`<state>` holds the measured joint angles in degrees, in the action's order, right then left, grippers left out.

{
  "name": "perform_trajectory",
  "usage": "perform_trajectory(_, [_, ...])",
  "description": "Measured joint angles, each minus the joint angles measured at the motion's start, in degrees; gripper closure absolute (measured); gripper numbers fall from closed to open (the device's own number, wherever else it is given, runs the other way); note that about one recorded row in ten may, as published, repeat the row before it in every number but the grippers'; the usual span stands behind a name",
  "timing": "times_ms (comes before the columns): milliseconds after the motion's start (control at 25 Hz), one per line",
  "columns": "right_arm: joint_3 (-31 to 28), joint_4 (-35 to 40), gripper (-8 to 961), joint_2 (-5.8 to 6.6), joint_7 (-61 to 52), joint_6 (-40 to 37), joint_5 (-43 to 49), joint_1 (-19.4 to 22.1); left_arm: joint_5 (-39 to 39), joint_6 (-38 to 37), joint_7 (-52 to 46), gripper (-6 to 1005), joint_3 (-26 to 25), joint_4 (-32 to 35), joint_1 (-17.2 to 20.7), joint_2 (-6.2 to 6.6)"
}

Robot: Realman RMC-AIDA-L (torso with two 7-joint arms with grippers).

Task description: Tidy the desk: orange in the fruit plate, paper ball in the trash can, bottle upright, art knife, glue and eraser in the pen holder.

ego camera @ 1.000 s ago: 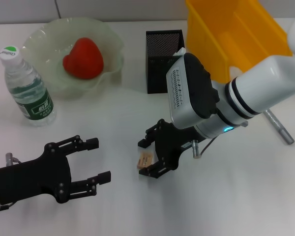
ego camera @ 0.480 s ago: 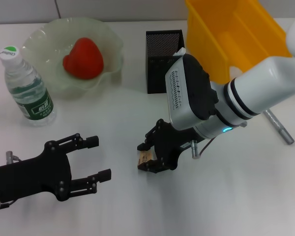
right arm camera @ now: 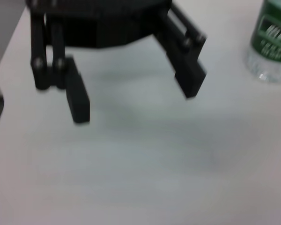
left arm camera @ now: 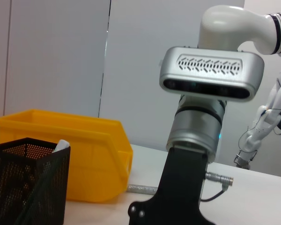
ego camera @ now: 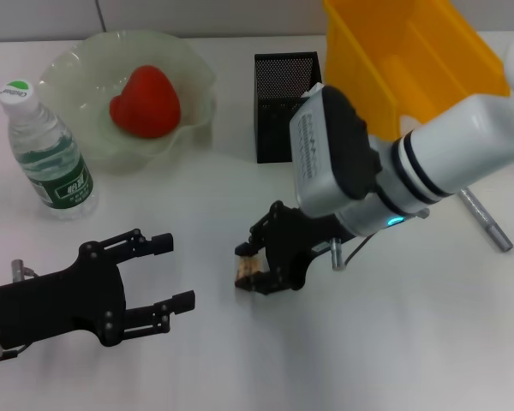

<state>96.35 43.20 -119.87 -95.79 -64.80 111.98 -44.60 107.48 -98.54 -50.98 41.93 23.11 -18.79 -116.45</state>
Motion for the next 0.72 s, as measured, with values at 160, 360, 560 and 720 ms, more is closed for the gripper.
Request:
perform_trajectory(160, [-4.94,1.61,532,0.18,-0.03,-2.27,-0.34,1.32,0.00,0.03,0.00,197,-0.07,0.00,-0.01,0.00])
perform_trajectory(360, [-15.36,3.41,543,0.44,1.59,-8.25,-2.75,3.73,0.01,-0.19,-0.09,197,-1.05,0.00,-0.02,0.06])
perform_trajectory(560, [-24.98,4.02,544,0.60,6.83,-12.57,-7.74,7.01,0.01,-0.26,-0.09,197,-1.33,-0.08,-0.02,0.02])
perform_trajectory(720, [-29.85,3.57,544,0.60,10.78,-13.18,-13.11,9.45,0.01,-0.42,-0.13,197,-1.41,-0.28,-0.02,-0.08])
